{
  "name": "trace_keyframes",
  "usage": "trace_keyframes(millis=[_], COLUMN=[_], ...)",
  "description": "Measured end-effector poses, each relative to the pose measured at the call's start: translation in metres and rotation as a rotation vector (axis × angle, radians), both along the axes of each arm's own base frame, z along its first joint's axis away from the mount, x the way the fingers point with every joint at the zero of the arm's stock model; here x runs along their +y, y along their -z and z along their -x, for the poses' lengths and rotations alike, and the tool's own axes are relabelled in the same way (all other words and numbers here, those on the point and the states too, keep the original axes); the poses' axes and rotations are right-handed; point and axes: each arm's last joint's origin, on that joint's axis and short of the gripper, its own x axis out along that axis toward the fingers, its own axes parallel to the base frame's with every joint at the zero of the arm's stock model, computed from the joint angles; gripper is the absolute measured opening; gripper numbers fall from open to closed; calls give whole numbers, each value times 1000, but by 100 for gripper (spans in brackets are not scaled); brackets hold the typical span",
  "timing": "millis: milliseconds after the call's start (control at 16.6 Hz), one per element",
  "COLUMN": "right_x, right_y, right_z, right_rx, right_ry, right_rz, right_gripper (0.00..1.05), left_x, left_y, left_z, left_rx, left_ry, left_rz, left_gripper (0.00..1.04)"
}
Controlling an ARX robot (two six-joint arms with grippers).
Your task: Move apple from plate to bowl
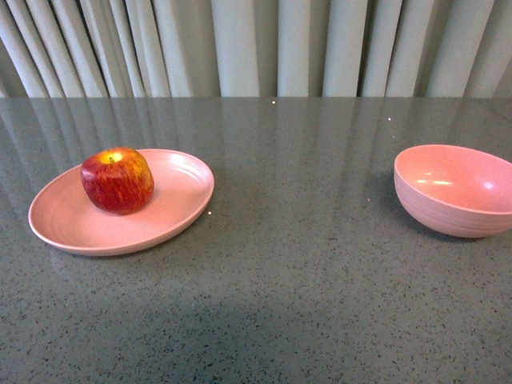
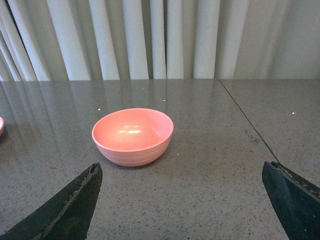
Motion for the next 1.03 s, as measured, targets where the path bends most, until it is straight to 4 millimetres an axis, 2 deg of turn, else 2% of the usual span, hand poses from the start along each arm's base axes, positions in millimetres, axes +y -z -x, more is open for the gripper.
trace_keyframes(millis=[363, 483, 604, 725, 846, 1027], right_x=[0, -2, -8, -11, -15, -18], right_y=[0, 4, -8, -37, -65, -99], right_z=[0, -2, -8, -15, -38, -100], right_rx=[0, 140, 111, 15, -29, 51], right_ry=[0, 42, 75, 58, 14, -43], right_rz=[0, -83, -142, -152, -150, -137], right_gripper=[98, 98, 98, 98, 98, 98], left_x=[0, 0, 0, 0, 0, 0], left_y=[0, 0, 0, 0, 0, 0], left_z=[0, 0, 0, 0, 0, 0], left_rx=[0, 0, 0, 0, 0, 0], left_ry=[0, 0, 0, 0, 0, 0], left_rz=[0, 0, 0, 0, 0, 0], left_gripper=[98, 98, 98, 98, 98, 98])
